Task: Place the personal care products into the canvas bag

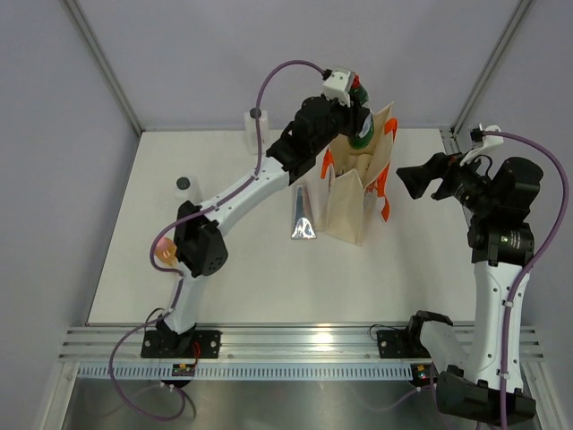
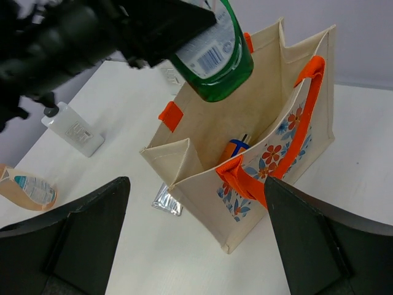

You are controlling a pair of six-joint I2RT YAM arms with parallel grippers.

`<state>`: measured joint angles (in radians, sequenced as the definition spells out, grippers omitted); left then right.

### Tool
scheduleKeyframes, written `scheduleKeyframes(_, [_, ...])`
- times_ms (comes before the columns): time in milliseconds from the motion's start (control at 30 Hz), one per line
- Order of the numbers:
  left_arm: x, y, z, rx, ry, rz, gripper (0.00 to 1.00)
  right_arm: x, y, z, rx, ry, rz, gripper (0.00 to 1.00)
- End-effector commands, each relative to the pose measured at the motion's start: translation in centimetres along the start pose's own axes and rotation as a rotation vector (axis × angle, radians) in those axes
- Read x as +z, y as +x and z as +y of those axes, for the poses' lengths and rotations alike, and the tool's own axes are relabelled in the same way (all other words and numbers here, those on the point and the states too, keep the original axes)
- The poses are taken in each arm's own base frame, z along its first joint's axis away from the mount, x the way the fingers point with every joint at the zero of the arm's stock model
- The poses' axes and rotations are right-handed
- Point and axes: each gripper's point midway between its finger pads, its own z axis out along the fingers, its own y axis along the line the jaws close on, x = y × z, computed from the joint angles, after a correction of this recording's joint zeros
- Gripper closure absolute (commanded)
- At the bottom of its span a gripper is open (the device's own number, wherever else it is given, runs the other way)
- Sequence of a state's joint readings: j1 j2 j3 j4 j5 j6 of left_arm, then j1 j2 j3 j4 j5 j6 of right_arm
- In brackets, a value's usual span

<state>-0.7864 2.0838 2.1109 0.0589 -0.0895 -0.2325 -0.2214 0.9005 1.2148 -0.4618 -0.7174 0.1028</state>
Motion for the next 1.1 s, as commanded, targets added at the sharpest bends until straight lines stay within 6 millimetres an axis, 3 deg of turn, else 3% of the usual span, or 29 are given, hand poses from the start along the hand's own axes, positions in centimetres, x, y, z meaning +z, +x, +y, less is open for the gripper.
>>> scheduleKeyframes(0, [1.0,-4.6,-0.6,0.024,0.064,-0.118,1.00,-0.5,-0.8,0.2,-0.015,0.002,-0.052,0.00])
scheduleKeyframes(167, [1.3,0.4,0.8,0.072,0.044,0.004,0.98,-0.2,0.6,-0.5,0.003,0.006,-0.029,0.01])
scheduleKeyframes(233, [1.2,3.1,1.4,0.080,0.038,0.065,0.90,0.0,0.9,-0.7,0.007,0.002,-0.026,0.00])
scheduleKeyframes(300, [1.0,4.5,1.4,0.079,0.044,0.096,0.79,0.2,1.2,-0.7,0.013,-0.007,-0.021,0.00])
scheduleKeyframes(333, [0.9,5.6,1.0,0.076,0.067,0.121,0.64,0.2,1.2,-0.8,0.014,-0.007,-0.020,0.01])
scheduleKeyframes(367, [0.9,6.2,0.7,0.071,0.079,0.133,0.56,0.3,1.2,-0.8,0.015,-0.009,-0.018,0.00])
scheduleKeyframes(533, [1.0,6.6,-0.4,0.046,0.085,0.147,0.13,0.4,1.3,-0.9,0.010,-0.012,-0.007,0.01])
scheduleKeyframes(567, [1.1,5.7,-0.8,0.044,0.094,0.134,0.04,0.4,1.4,-1.0,0.008,-0.012,-0.005,0.00])
scheduleKeyframes(600, [1.2,5.5,-0.7,0.046,0.092,0.131,0.01,0.4,1.5,-1.0,0.003,-0.012,-0.001,0.00])
scheduleKeyframes(700, [0.9,5.0,-0.7,0.055,0.089,0.141,0.01,0.3,2.0,-0.6,-0.039,-0.049,0.027,0.00])
scheduleKeyframes(800, [0.0,2.0,-0.8,0.058,0.085,0.099,0.01,0.0,2.5,0.9,-0.131,-0.157,0.069,0.00])
scheduleKeyframes(933, [-2.5,-3.5,-0.9,0.059,0.090,0.034,0.01,-0.3,3.1,1.8,-0.186,-0.247,0.113,0.01])
scheduleKeyframes(1033, [-4.0,-5.0,-0.8,0.062,0.099,0.036,0.01,-0.6,3.1,2.7,-0.214,-0.309,0.138,0.01])
scheduleKeyframes(1067, [-5.1,-6.5,-1.2,0.067,0.109,0.018,0.01,-0.7,2.6,3.2,-0.240,-0.338,0.131,0.00])
